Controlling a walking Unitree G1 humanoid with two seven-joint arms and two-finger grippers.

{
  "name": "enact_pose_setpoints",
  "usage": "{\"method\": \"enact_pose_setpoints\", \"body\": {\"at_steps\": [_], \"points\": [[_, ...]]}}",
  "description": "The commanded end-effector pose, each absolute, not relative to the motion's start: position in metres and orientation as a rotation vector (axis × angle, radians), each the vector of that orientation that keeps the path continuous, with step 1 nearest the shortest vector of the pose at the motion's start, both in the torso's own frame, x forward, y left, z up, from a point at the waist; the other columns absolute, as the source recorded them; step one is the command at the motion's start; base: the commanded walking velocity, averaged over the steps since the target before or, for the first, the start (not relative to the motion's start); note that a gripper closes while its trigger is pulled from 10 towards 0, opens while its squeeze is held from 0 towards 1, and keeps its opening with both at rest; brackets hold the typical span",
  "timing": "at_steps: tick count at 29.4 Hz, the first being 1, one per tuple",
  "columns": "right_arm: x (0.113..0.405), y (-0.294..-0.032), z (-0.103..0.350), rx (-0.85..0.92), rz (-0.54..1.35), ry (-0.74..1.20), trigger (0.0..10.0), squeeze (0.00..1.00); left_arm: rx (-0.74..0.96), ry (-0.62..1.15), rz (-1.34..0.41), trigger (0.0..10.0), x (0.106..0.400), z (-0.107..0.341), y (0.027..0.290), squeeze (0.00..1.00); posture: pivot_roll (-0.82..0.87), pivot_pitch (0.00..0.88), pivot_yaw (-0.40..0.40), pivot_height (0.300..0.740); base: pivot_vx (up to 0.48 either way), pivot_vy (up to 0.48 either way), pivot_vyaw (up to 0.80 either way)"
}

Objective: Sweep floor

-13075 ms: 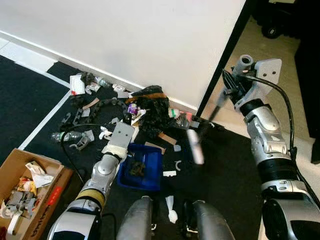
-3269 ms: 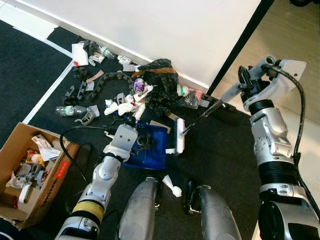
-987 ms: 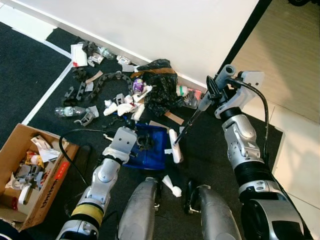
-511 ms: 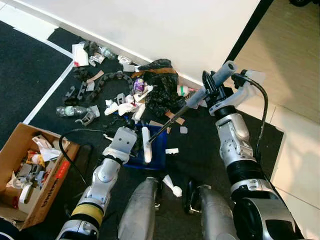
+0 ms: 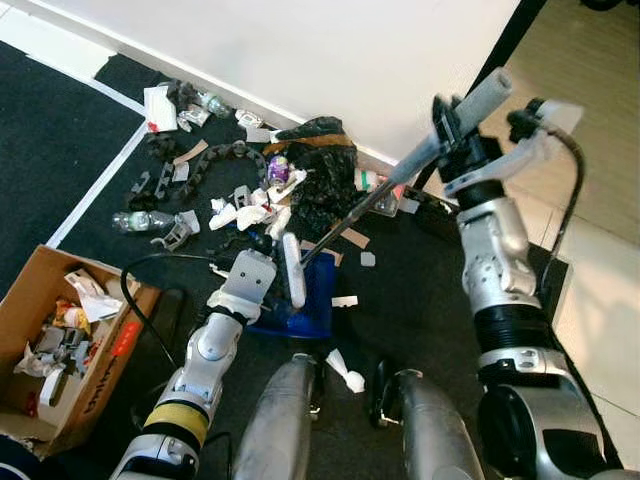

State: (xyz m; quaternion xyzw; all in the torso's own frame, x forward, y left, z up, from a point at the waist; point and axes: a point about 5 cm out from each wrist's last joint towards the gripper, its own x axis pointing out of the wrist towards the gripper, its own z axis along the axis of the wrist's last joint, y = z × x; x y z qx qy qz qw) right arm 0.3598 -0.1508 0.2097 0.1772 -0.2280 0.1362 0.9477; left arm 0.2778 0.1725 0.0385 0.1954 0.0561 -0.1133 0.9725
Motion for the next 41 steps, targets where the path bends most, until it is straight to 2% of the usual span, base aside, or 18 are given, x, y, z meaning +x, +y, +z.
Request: {"method": "enact_pose_setpoints", "body": {"at_steps": [1, 9, 11, 17, 19, 33, 41], "points": [[0.357, -0.159, 0.22, 0.311, 0.252, -0.514, 10.0, 0.0, 0.407, 0.264, -0.277, 10.0, 0.258, 0.009, 0.17, 0.0, 0.12, 0.344, -0.02, 0.74, 0.0, 0.0, 0.0], [0.357, -0.192, 0.225, 0.087, 0.162, -0.479, 10.0, 0.0, 0.405, 0.266, -0.284, 10.0, 0.256, 0.007, 0.168, 0.0, 0.13, 0.343, -0.023, 0.74, 0.0, 0.0, 0.0], [0.357, -0.205, 0.22, 0.037, 0.157, -0.414, 10.0, 0.0, 0.404, 0.267, -0.285, 10.0, 0.256, 0.007, 0.167, 0.0, 0.12, 0.344, -0.025, 0.74, 0.0, 0.0, 0.0], [0.356, -0.2, 0.205, 0.011, 0.222, -0.318, 10.0, 0.0, 0.402, 0.267, -0.285, 10.0, 0.256, 0.007, 0.167, 0.0, 0.11, 0.344, -0.026, 0.74, 0.0, 0.0, 0.0], [0.354, -0.185, 0.184, 0.035, 0.288, -0.235, 10.0, 0.0, 0.4, 0.265, -0.285, 10.0, 0.257, 0.007, 0.166, 0.0, 0.11, 0.346, -0.028, 0.74, 0.0, 0.0, 0.0], [0.354, -0.154, 0.153, 0.05, 0.324, -0.105, 10.0, 0.0, 0.403, 0.259, -0.281, 10.0, 0.257, 0.008, 0.167, 0.0, 0.13, 0.334, -0.034, 0.74, 0.0, 0.0, 0.0], [0.355, -0.17, 0.184, 0.254, 0.3, -0.231, 10.0, 0.0, 0.399, 0.261, -0.284, 10.0, 0.257, 0.007, 0.165, 0.0, 0.12, 0.338, -0.034, 0.74, 0.0, 0.0, 0.0]]}}
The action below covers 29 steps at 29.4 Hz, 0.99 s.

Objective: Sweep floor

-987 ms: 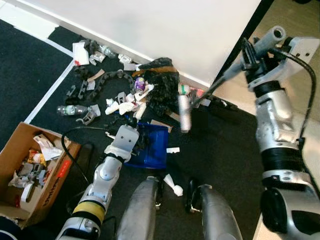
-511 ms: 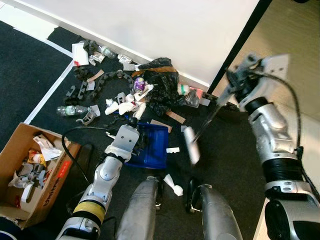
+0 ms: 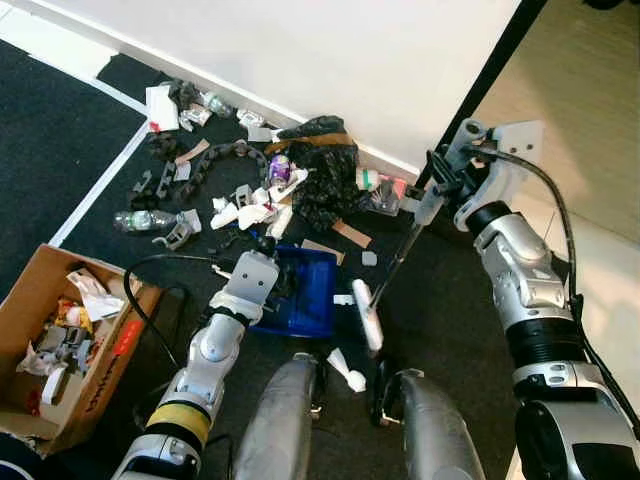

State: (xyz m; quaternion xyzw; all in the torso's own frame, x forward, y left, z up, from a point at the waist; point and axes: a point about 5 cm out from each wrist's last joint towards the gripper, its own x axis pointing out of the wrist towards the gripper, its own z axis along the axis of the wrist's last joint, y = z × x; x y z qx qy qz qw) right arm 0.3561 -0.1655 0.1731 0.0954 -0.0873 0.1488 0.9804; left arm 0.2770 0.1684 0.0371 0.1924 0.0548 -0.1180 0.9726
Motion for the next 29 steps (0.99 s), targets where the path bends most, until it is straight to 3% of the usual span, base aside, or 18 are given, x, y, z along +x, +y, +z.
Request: {"method": "enact_pose_setpoints", "body": {"at_steps": [1, 13, 29], "points": [[0.355, -0.175, 0.188, 0.284, 0.29, -0.248, 10.0, 0.0, 0.398, 0.261, -0.286, 10.0, 0.257, 0.007, 0.164, 0.0, 0.12, 0.338, -0.034, 0.74, 0.0, 0.0, 0.0], [0.356, -0.202, 0.186, 0.169, 0.194, -0.186, 10.0, 0.0, 0.398, 0.265, -0.289, 10.0, 0.256, 0.006, 0.165, 0.0, 0.12, 0.345, -0.033, 0.74, 0.0, 0.0, 0.0], [0.348, -0.182, 0.142, 0.104, 0.243, -0.024, 10.0, 0.0, 0.396, 0.258, -0.293, 10.0, 0.257, 0.007, 0.163, 0.0, 0.12, 0.347, -0.031, 0.74, 0.0, 0.0, 0.0]]}}
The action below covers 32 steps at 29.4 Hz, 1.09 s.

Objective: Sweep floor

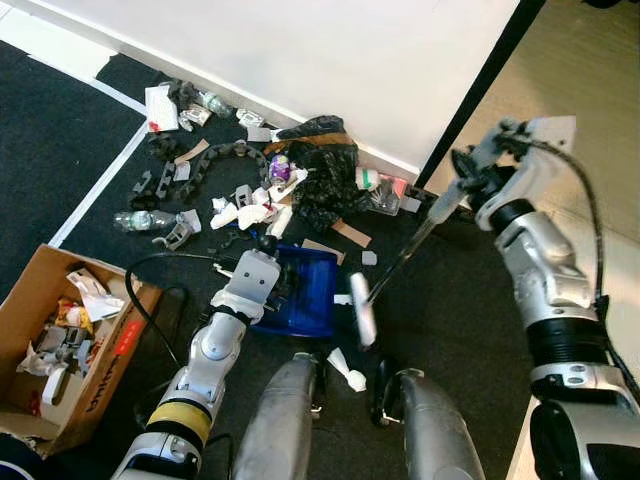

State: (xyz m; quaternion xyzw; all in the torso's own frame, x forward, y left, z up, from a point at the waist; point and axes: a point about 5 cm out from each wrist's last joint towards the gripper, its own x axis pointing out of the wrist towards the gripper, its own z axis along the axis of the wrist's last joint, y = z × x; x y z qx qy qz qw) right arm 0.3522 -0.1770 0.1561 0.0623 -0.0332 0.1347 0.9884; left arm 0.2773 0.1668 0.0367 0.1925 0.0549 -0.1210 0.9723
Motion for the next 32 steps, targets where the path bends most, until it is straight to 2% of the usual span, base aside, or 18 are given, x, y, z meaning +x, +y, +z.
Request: {"method": "enact_pose_setpoints", "body": {"at_steps": [1, 8, 18, 32], "points": [[0.347, -0.183, 0.139, 0.095, 0.239, -0.013, 10.0, 0.0, 0.397, 0.259, -0.294, 10.0, 0.257, 0.007, 0.163, 0.0, 0.12, 0.347, -0.031, 0.74, 0.0, 0.0, 0.0], [0.346, -0.188, 0.139, 0.111, 0.215, -0.019, 10.0, 0.0, 0.398, 0.259, -0.295, 10.0, 0.257, 0.007, 0.163, 0.0, 0.12, 0.351, -0.026, 0.74, 0.0, 0.0, 0.0], [0.349, -0.204, 0.168, 0.193, 0.184, -0.141, 10.0, 0.0, 0.396, 0.258, -0.301, 10.0, 0.258, 0.007, 0.161, 0.0, 0.11, 0.345, -0.029, 0.74, 0.0, 0.0, 0.0], [0.347, -0.217, 0.156, 0.049, 0.159, -0.06, 10.0, 0.0, 0.4, 0.256, -0.306, 10.0, 0.258, 0.007, 0.161, 0.0, 0.11, 0.333, -0.025, 0.74, 0.0, 0.0, 0.0]]}}
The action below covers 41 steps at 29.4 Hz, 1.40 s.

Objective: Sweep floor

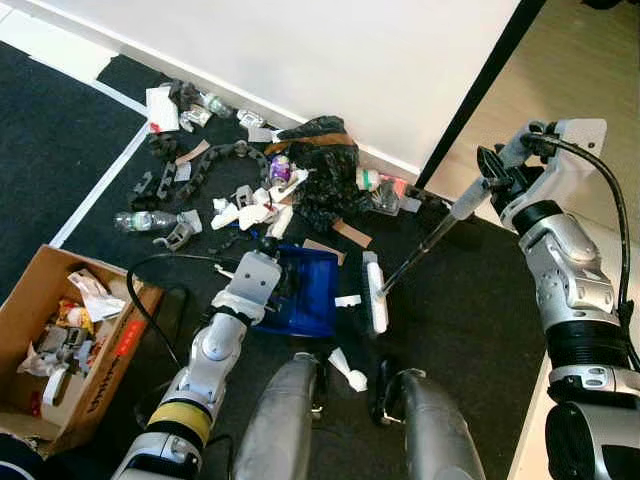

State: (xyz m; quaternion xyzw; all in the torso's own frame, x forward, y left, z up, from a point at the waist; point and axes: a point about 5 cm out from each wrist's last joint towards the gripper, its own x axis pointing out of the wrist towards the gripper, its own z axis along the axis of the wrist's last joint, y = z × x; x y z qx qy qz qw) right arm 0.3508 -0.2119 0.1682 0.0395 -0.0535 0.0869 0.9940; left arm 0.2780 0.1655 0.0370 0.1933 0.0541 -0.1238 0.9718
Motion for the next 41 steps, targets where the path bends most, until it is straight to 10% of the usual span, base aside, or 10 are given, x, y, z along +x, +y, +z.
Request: {"method": "enact_pose_setpoints", "body": {"at_steps": [1, 41], "points": [[0.347, -0.217, 0.156, 0.049, 0.159, -0.06, 10.0, 0.0, 0.4, 0.256, -0.306, 10.0, 0.258, 0.007, 0.161, 0.0, 0.11, 0.333, -0.025, 0.74, 0.0, 0.0, 0.0], [0.351, -0.17, 0.135, 0.068, 0.218, 0.01, 10.0, 0.0, 0.354, 0.248, -0.344, 10.0, 0.249, 0.005, 0.135, 0.0, 0.12, 0.362, -0.029, 0.74, 0.0, 0.0, 0.0]]}}
